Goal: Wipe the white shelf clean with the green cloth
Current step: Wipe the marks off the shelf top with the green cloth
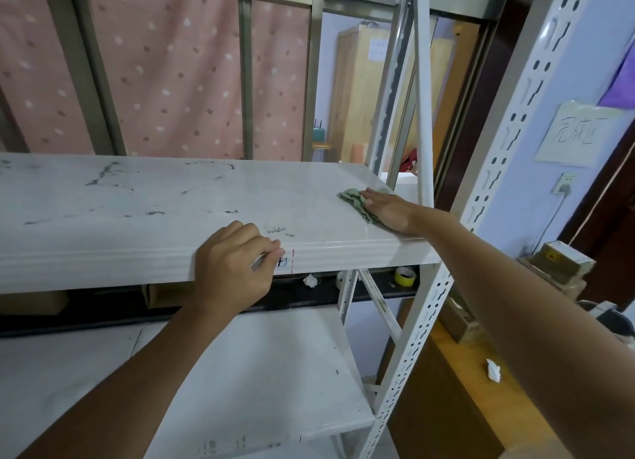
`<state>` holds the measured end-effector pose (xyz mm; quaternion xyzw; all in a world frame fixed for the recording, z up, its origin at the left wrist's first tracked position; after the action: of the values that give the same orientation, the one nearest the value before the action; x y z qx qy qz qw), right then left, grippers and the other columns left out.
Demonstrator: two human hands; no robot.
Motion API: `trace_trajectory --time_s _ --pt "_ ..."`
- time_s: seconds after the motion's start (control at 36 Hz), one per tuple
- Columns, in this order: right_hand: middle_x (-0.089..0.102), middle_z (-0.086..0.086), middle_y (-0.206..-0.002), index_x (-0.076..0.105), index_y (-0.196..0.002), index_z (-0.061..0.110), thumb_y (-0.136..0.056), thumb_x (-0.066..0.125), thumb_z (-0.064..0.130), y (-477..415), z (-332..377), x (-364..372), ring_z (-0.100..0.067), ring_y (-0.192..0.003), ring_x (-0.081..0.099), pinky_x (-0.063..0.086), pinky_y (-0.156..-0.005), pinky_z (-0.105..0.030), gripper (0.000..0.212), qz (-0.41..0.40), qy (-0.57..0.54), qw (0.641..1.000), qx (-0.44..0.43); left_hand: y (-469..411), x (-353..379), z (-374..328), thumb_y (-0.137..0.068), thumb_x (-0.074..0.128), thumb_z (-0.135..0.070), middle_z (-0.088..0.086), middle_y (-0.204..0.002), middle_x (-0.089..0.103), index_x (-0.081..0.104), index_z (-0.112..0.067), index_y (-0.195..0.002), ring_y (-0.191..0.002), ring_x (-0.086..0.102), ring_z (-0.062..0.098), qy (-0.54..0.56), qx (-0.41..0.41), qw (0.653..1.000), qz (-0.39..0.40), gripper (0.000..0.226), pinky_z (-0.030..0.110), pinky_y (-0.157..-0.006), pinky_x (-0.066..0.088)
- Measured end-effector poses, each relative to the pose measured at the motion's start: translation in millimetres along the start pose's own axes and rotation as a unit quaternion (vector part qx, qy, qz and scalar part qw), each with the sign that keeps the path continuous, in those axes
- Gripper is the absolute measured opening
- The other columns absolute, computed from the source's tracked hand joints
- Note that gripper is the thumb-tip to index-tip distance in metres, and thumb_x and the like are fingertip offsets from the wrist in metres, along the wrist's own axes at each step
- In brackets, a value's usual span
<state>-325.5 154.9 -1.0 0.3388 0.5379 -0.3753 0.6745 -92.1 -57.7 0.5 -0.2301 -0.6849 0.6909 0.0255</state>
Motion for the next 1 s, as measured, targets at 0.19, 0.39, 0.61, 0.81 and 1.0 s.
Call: trace_trajectory --time_s 0.19,0.39,0.61,0.81,1.0 --pt "0.0 -0.002 -0.166 0.004 -0.159 0.012 -0.11 0.012 0.031 43 33 4 -0.016 -0.153 -0.001 0.003 -0.118 -0.026 0.053 -0.005 0.071 0.997 0.012 3 1 -1 -0.085 0.076 -0.009 0.002 -0.071 0.063 0.08 -0.009 -0.084 -0.073 0.048 0.018 0.011 -0.014 0.999 0.039 0.004 0.026 -0.061 0.04" --pt "-0.001 -0.002 -0.166 0.002 -0.158 0.012 -0.108 0.006 0.037 43 98 26 -0.014 -0.153 -0.004 0.0 -0.122 -0.033 0.057 -0.004 0.109 0.993 -0.046 1 -1 6 -0.085 0.08 -0.001 -0.001 -0.085 0.067 0.079 -0.01 -0.09 -0.082 0.062 0.02 0.036 -0.038 0.991 0.121 0.011 0.024 -0.065 0.042" --pt "0.005 0.008 -0.166 0.009 -0.159 0.026 -0.106 0.009 0.044 53 144 42 -0.006 -0.152 0.002 0.001 -0.123 -0.028 0.056 -0.047 0.05 0.995 -0.066 4 -16 8 -0.088 0.069 -0.005 0.002 -0.089 0.068 0.077 -0.008 -0.092 -0.08 0.063 0.025 0.035 0.013 0.994 0.108 0.01 0.031 -0.064 0.05" --pt "0.007 0.005 -0.166 0.011 -0.159 0.024 -0.102 0.005 0.051 48 131 41 -0.011 -0.153 0.004 0.007 -0.124 -0.038 0.063 -0.069 0.007 0.998 0.01 11 -47 39 -0.09 0.069 -0.015 0.005 -0.087 0.066 0.075 -0.007 -0.089 -0.077 0.061 0.029 -0.023 0.029 0.994 0.1 0.009 0.04 -0.062 0.054" --pt "-0.001 -0.009 -0.166 0.006 -0.157 0.01 -0.084 -0.008 0.056 22 123 40 -0.023 -0.153 -0.003 0.008 -0.124 -0.049 0.088 -0.046 0.076 0.995 0.046 13 -69 69 -0.087 0.078 -0.031 0.004 -0.081 0.068 0.079 -0.008 -0.087 -0.072 0.063 0.027 -0.034 0.008 0.996 0.078 0.023 0.031 -0.061 0.048"
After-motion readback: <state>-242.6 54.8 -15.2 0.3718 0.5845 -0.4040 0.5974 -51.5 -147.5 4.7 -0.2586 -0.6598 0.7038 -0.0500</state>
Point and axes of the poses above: each hand's wrist, its own y-axis away from the middle knuckle, its own x-axis out of the palm, z = x × y, the point moved 9 cm from there along -y, towards the middle knuckle
